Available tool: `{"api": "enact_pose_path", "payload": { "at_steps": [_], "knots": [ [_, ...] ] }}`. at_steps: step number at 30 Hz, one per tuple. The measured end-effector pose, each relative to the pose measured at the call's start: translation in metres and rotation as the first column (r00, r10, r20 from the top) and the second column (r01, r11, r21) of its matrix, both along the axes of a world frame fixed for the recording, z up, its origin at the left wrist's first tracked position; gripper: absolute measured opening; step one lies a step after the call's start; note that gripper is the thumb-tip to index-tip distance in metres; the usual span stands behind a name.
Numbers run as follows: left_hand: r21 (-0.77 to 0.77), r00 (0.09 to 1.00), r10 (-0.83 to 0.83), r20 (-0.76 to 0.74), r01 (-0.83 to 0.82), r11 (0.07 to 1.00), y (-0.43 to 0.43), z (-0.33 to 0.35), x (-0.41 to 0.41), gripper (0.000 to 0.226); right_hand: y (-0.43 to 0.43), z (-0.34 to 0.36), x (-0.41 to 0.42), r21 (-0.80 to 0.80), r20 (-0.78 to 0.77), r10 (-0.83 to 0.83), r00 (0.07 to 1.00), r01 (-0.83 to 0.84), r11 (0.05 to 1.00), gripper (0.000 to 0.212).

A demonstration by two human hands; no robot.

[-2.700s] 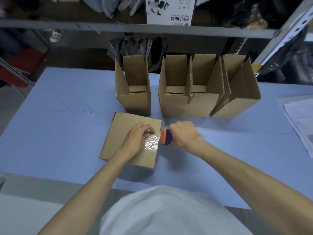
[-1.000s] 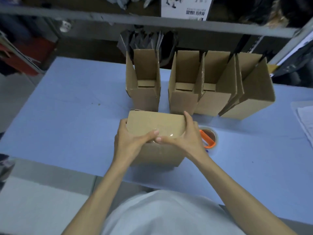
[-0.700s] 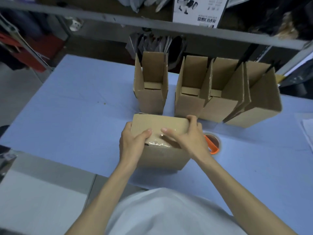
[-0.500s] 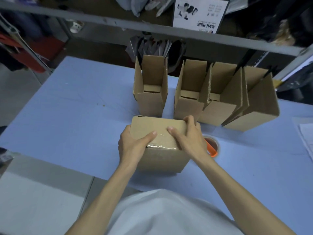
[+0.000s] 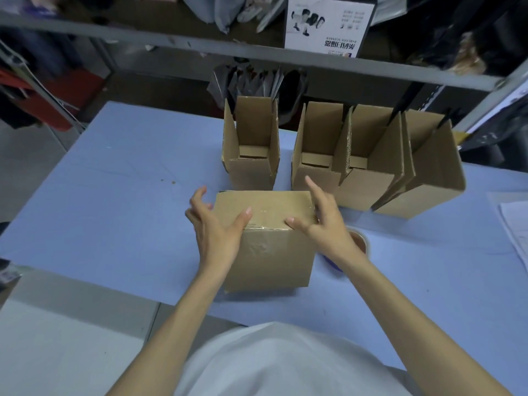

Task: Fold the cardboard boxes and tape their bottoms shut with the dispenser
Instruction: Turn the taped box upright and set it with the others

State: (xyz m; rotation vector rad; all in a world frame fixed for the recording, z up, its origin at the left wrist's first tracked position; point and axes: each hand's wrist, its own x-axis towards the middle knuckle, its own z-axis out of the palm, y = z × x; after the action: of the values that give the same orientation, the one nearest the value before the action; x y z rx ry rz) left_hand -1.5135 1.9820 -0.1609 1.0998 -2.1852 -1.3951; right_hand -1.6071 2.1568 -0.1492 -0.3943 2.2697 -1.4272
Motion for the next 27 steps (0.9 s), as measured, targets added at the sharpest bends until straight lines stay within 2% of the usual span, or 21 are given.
{"api": "enact_pose_path", "payload": {
  "at_steps": [1, 2, 3, 4, 5, 8, 13, 16, 17, 22, 25, 27],
  "knots": [
    [-0.206, 0.996, -0.073, -0.057, 0.060, 0.977, 0.001, 0.000, 0.001, 0.060, -0.004, 0.002, 0.004, 0.038, -0.271, 0.039, 0.962, -0.030, 0.999, 0.071],
    [-0.357, 0.982, -0.168, -0.089, 0.126, 0.926, 0.003, 0.001, 0.001, 0.043, -0.008, 0.002, 0.008, 0.058, -0.467, 0.111, 0.877, -0.094, 0.994, 0.056],
    [-0.443, 0.963, -0.258, -0.083, 0.196, 0.875, 0.003, 0.001, 0.001, 0.023, -0.014, 0.002, 0.011, 0.099, -0.551, 0.199, 0.810, -0.173, 0.980, 0.042],
    [-0.485, 0.943, -0.326, -0.059, 0.259, 0.836, 0.003, 0.001, 0.001, 0.007, -0.019, 0.002, 0.014, 0.148, -0.567, 0.272, 0.777, -0.229, 0.962, 0.032],
    [-0.496, 0.931, -0.362, -0.043, 0.295, 0.817, 0.002, 0.000, 0.000, 0.002, -0.025, 0.000, 0.017, 0.190, -0.588, 0.313, 0.746, -0.248, 0.950, 0.026],
    [-0.521, 0.907, -0.418, -0.050, 0.333, 0.786, -0.007, 0.000, -0.002, 0.013, -0.035, -0.010, 0.021, 0.207, -0.709, 0.284, 0.646, -0.195, 0.959, 0.018],
    [-0.666, 0.864, -0.504, 0.026, 0.391, 0.636, -0.023, -0.003, 0.002, 0.026, -0.034, -0.015, 0.010, 0.210, -0.717, 0.312, 0.623, -0.233, 0.949, 0.018],
    [-0.813, 0.844, -0.531, 0.080, 0.363, 0.456, -0.026, -0.005, 0.002, 0.032, -0.027, -0.020, 0.007, 0.200, -0.705, 0.325, 0.631, -0.262, 0.944, 0.020],
    [-0.832, 0.844, -0.529, 0.088, 0.354, 0.427, -0.027, -0.005, 0.001, 0.033, -0.026, -0.022, 0.007, 0.204, -0.707, 0.328, 0.626, -0.264, 0.943, 0.021],
    [-0.748, 0.832, -0.536, 0.141, 0.444, 0.493, -0.030, -0.010, 0.001, 0.034, -0.030, -0.028, -0.001, 0.268, -0.808, 0.316, 0.497, -0.168, 0.949, 0.027],
    [-0.676, 0.824, -0.544, 0.158, 0.492, 0.549, -0.032, -0.013, 0.004, 0.040, -0.028, -0.033, -0.005, 0.375, -0.832, 0.423, 0.359, -0.196, 0.906, 0.045],
    [-0.645, 0.776, -0.589, 0.225, 0.572, 0.507, -0.037, -0.014, 0.004, 0.055, -0.025, -0.031, -0.009, 0.480, -0.792, 0.526, 0.310, -0.214, 0.851, 0.064]
  ]
}}
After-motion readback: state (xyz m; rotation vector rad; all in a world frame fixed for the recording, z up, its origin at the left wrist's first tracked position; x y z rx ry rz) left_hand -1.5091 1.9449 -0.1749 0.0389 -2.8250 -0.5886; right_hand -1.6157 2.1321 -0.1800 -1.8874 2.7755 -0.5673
